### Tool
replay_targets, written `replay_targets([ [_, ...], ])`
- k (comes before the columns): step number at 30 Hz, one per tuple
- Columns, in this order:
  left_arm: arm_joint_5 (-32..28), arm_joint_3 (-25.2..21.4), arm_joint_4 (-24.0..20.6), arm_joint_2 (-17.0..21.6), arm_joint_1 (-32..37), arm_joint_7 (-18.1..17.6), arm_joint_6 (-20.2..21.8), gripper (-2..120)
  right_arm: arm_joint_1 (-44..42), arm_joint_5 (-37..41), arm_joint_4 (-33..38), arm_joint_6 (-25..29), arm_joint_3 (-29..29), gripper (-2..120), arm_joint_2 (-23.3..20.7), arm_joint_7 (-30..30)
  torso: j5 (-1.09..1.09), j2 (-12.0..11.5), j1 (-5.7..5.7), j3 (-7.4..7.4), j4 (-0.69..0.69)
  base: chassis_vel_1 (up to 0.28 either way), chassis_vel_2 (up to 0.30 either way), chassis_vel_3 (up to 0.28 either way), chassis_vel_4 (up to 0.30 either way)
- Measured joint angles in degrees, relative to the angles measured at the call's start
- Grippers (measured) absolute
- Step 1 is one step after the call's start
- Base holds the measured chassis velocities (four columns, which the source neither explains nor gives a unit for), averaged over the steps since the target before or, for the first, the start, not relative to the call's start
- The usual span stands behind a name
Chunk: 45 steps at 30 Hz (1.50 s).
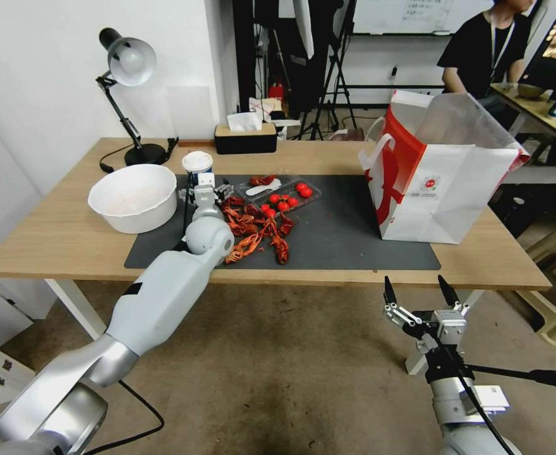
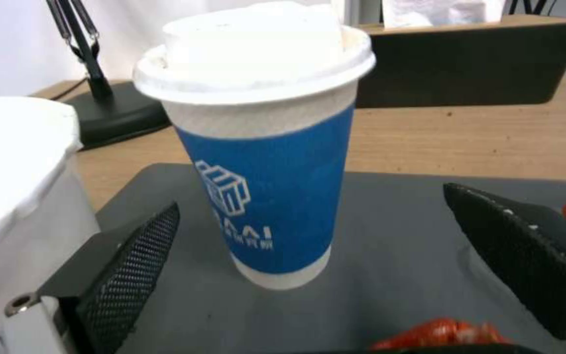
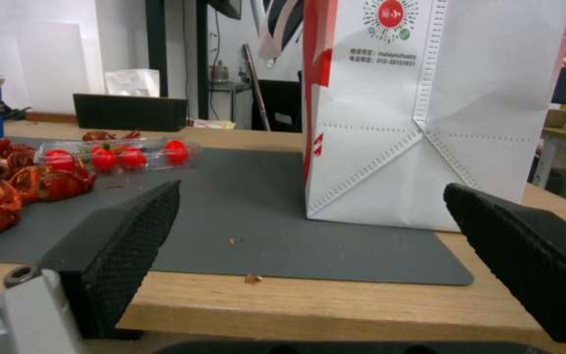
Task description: Pick up the trash from the table and place it into the takeout bag.
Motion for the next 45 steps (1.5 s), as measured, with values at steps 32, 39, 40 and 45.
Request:
replay_targets([
  [32,-3.89,-1.05,9.00,-1.82,-5.30,3.95,1.91,100,-0.32,-0.12,0.08,0.01,-0.12,100,0.20,-0.06,0.00,0.00,0.00,0.00,0.00,0.000,0.000,0.000,0.000],
  [39,-4.67,-1.08,9.76,-1.87,-5.97,4.05,2.60,100,-0.40,-0.13,0.16,0.01,-0.11,100,0.09,-0.06,0.00,0.00,0.00,0.00,0.01,0.000,0.000,0.000,0.000],
  [40,-4.67,-1.08,9.76,-1.87,-5.97,4.05,2.60,100,-0.40,-0.13,0.16,0.01,-0.11,100,0.09,-0.06,0.00,0.00,0.00,0.00,0.01,0.000,0.000,0.000,0.000],
  [45,-5.56,-1.14,10.34,-2.15,-6.50,3.90,3.07,91,-0.43,-0.20,0.31,0.00,-0.17,100,0.15,-0.05,0.00,0.00,0.00,0.00,0.00,0.000,0.000,0.000,0.000],
])
